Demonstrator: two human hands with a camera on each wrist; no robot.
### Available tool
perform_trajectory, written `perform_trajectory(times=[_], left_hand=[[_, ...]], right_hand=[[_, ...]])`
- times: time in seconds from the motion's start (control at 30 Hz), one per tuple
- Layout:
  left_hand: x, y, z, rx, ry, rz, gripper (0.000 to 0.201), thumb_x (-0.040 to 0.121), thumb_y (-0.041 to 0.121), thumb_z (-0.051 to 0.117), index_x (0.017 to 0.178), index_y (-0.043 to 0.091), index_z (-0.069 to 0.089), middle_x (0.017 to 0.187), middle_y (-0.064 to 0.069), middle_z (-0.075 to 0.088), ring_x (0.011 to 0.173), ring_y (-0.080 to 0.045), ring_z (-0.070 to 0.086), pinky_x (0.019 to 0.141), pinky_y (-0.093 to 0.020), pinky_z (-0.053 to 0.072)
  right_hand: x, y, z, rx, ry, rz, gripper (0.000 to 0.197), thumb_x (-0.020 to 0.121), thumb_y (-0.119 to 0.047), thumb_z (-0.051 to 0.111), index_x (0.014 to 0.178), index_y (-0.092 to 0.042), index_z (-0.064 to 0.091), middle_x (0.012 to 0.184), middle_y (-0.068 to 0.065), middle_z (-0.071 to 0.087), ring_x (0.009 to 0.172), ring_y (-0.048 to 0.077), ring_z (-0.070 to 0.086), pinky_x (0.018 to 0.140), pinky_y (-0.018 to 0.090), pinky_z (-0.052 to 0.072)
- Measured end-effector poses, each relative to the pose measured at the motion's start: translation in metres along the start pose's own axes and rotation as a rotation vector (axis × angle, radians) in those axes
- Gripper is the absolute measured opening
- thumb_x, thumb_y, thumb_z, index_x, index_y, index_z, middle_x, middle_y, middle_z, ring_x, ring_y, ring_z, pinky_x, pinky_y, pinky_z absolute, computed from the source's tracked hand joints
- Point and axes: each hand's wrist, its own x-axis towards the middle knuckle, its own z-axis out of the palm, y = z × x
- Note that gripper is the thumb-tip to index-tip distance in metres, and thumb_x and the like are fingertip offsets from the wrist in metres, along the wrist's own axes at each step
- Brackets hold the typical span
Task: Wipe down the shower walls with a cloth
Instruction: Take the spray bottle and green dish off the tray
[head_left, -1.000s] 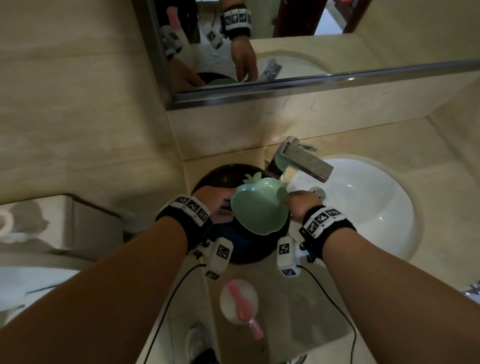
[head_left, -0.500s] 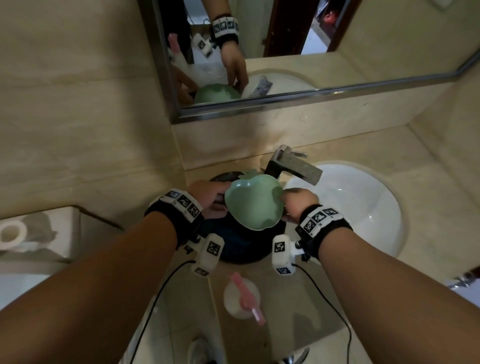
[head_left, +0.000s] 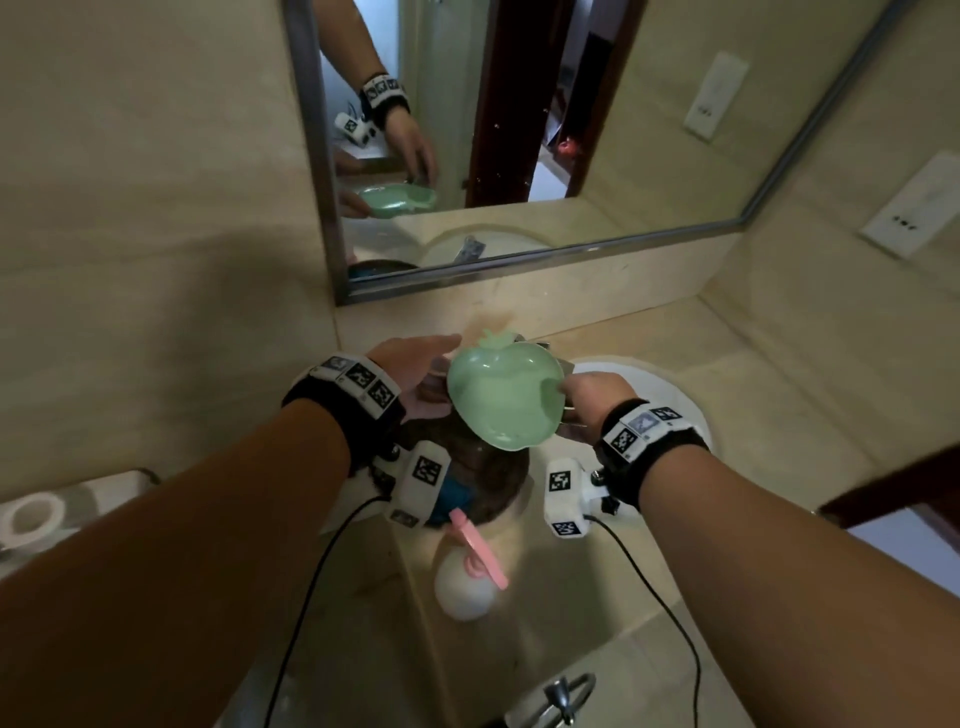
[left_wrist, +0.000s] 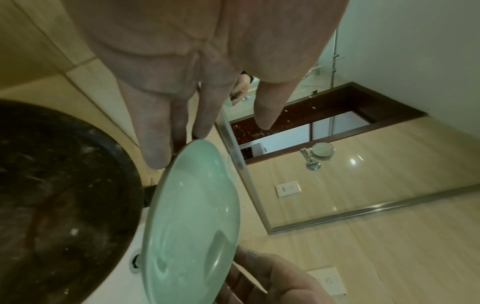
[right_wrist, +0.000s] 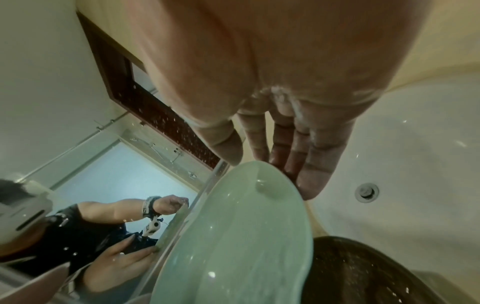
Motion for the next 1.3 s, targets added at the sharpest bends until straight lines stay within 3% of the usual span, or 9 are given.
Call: perform_trajectory(times=[0.1, 0.27, 0.53, 0.7, 0.83, 0.93, 1.1, 1.2, 1.3], left_hand=[[-0.026, 0.004, 0.015, 0.002, -0.022, 0.006, 0.039, 0.099, 0.04, 0.07, 0.098, 0.002, 0.061, 0.101, -0.019, 0.063, 0.102, -0.034, 0.062, 0.106, -0.051, 0.052], [-0.059, -0.003, 0.042, 0.002, -0.043, 0.043, 0.038, 0.098, 0.039, 0.071, 0.1, 0.003, 0.06, 0.1, -0.018, 0.061, 0.089, -0.031, 0.062, 0.102, -0.051, 0.055], [-0.088, -0.039, 0.09, -0.025, -0.014, 0.047, 0.038, 0.097, 0.042, 0.071, 0.104, 0.005, 0.066, 0.122, -0.02, 0.067, 0.107, -0.034, 0.067, 0.094, -0.047, 0.058], [-0.097, -0.078, 0.12, -0.037, 0.041, -0.002, 0.047, 0.095, 0.048, 0.072, 0.114, 0.005, 0.065, 0.117, -0.018, 0.071, 0.102, -0.033, 0.07, 0.083, -0.044, 0.061], [-0.096, -0.114, 0.14, -0.09, 0.093, -0.066, 0.044, 0.094, 0.046, 0.074, 0.11, 0.006, 0.067, 0.12, -0.014, 0.071, 0.108, -0.038, 0.069, 0.089, -0.049, 0.061], [-0.09, -0.143, 0.151, -0.043, 0.148, -0.087, 0.047, 0.09, 0.052, 0.075, 0.112, 0.011, 0.068, 0.117, -0.011, 0.072, 0.103, -0.034, 0.071, 0.075, -0.043, 0.063], [-0.078, -0.184, 0.162, -0.028, 0.157, -0.136, 0.036, 0.096, 0.051, 0.069, 0.11, 0.018, 0.071, 0.112, -0.008, 0.074, 0.098, -0.029, 0.072, 0.086, -0.043, 0.063], [-0.068, -0.205, 0.164, -0.032, 0.164, -0.167, 0.04, 0.097, 0.052, 0.068, 0.116, 0.017, 0.069, 0.113, -0.009, 0.073, 0.098, -0.03, 0.073, 0.079, -0.039, 0.061], [-0.055, -0.223, 0.167, -0.048, 0.195, -0.179, 0.038, 0.099, 0.049, 0.066, 0.116, 0.014, 0.069, 0.114, -0.012, 0.072, 0.094, -0.032, 0.07, 0.072, -0.037, 0.059]], right_hand=[[-0.021, -0.003, -0.019, 0.051, 0.028, 0.027, 0.013, 0.096, -0.006, 0.058, 0.103, -0.001, 0.068, 0.105, 0.024, 0.072, 0.097, 0.04, 0.073, 0.081, 0.053, 0.063], [-0.042, 0.006, -0.059, -0.053, -0.037, -0.035, 0.006, 0.096, -0.018, 0.061, 0.09, -0.018, 0.06, 0.114, 0.014, 0.068, 0.106, 0.031, 0.071, 0.087, 0.045, 0.063], [-0.061, 0.035, -0.107, -0.113, -0.071, -0.043, 0.004, 0.095, -0.021, 0.061, 0.093, -0.018, 0.06, 0.117, 0.015, 0.068, 0.096, 0.028, 0.072, 0.072, 0.037, 0.061], [-0.067, 0.063, -0.126, -0.087, -0.037, 0.031, 0.019, 0.096, -0.012, 0.059, 0.106, 0.003, 0.065, 0.105, 0.027, 0.071, 0.094, 0.04, 0.073, 0.083, 0.054, 0.062], [-0.065, 0.096, -0.142, -0.099, -0.069, 0.062, 0.015, 0.098, -0.013, 0.059, 0.103, 0.0, 0.063, 0.104, 0.02, 0.069, 0.093, 0.036, 0.071, 0.083, 0.048, 0.063], [-0.061, 0.125, -0.15, -0.166, -0.143, 0.055, 0.007, 0.099, -0.019, 0.059, 0.101, -0.013, 0.058, 0.111, 0.012, 0.064, 0.1, 0.03, 0.069, 0.085, 0.042, 0.062], [-0.046, 0.163, -0.145, -0.148, -0.093, 0.162, 0.015, 0.096, -0.012, 0.059, 0.091, 0.0, 0.066, 0.097, 0.025, 0.073, 0.089, 0.038, 0.074, 0.083, 0.056, 0.061], [-0.037, 0.181, -0.14, -0.178, -0.126, 0.176, 0.014, 0.096, -0.011, 0.057, 0.095, 0.0, 0.065, 0.096, 0.022, 0.073, 0.087, 0.035, 0.073, 0.08, 0.049, 0.063], [-0.027, 0.195, -0.133, -0.117, -0.096, 0.223, 0.013, 0.093, -0.007, 0.058, 0.092, 0.004, 0.066, 0.097, 0.028, 0.073, 0.091, 0.043, 0.073, 0.084, 0.06, 0.06]])
